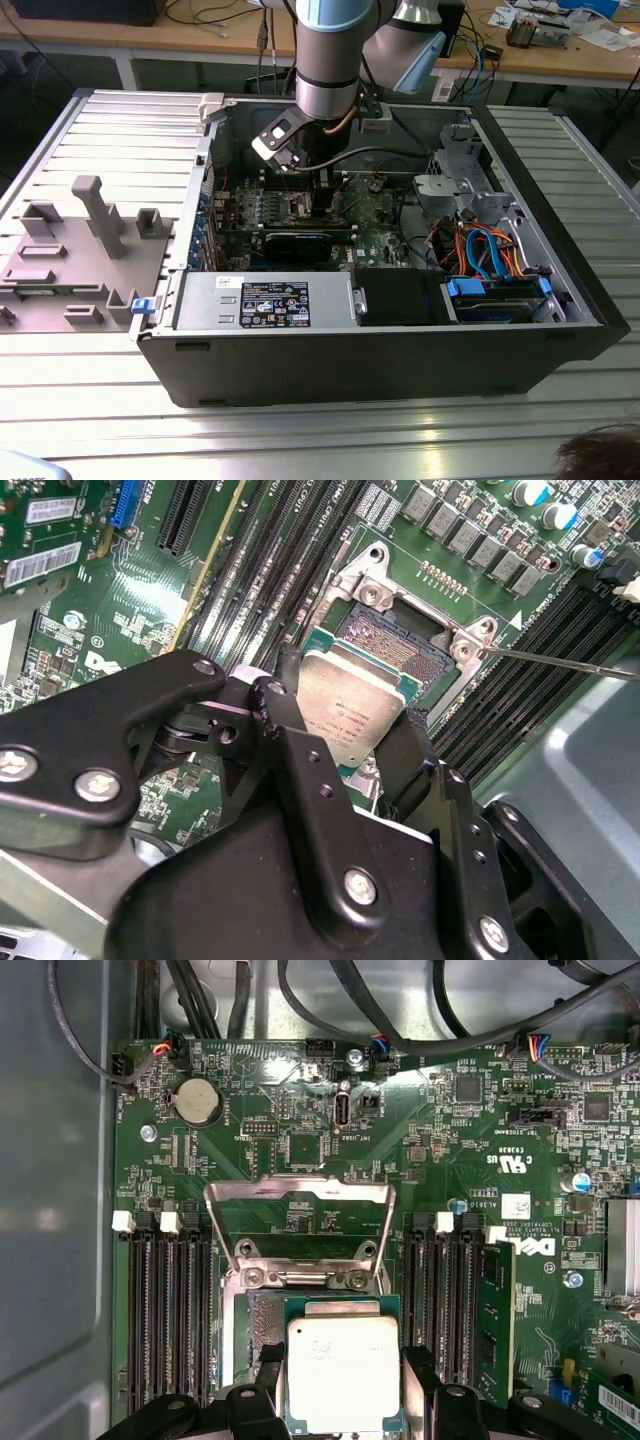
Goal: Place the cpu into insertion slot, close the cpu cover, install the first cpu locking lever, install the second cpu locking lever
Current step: 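Place the cpu into insertion slot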
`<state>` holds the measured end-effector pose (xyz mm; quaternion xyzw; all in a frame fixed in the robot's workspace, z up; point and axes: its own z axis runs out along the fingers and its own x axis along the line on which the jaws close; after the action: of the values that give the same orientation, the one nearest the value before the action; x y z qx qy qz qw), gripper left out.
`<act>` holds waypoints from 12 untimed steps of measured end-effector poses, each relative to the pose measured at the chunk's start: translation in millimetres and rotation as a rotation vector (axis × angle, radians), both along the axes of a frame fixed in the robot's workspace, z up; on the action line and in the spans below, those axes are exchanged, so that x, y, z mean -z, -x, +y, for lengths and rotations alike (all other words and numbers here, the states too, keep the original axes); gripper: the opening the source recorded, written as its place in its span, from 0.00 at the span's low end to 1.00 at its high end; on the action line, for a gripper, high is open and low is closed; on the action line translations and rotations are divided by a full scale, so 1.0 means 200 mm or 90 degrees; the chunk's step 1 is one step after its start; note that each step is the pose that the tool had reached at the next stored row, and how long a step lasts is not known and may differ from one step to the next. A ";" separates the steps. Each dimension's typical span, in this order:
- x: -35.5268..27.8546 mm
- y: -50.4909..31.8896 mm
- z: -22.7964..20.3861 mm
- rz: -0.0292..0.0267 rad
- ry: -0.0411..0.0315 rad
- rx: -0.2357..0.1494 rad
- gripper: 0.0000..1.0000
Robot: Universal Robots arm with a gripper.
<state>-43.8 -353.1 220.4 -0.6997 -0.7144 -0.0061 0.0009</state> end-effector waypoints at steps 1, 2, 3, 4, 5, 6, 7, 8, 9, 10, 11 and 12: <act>0.000 0.000 0.000 0.0000 0.0000 0.002 0.55; 0.001 0.001 0.000 0.0000 0.0000 0.003 0.55; 0.001 0.001 0.000 0.0000 0.0000 0.004 0.55; 0.001 0.001 0.000 0.0000 0.0000 0.004 0.55; 0.002 0.002 0.000 0.0000 0.0000 0.006 0.55; 0.003 0.002 0.001 0.0000 0.0000 0.009 0.55; 0.004 0.003 0.001 0.0000 0.0000 0.010 0.55; 0.006 0.006 0.003 -0.0001 -0.0001 0.011 0.55; 0.008 0.009 0.006 -0.0001 0.0000 0.010 0.55; 0.009 0.013 0.010 0.0000 -0.0001 0.010 0.55; 0.011 0.016 0.024 0.0000 0.0000 0.010 0.55; 0.015 0.016 0.043 0.0000 0.0000 0.010 0.55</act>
<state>-47.0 -344.5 217.5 -0.7055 -0.7087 -0.0061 0.0009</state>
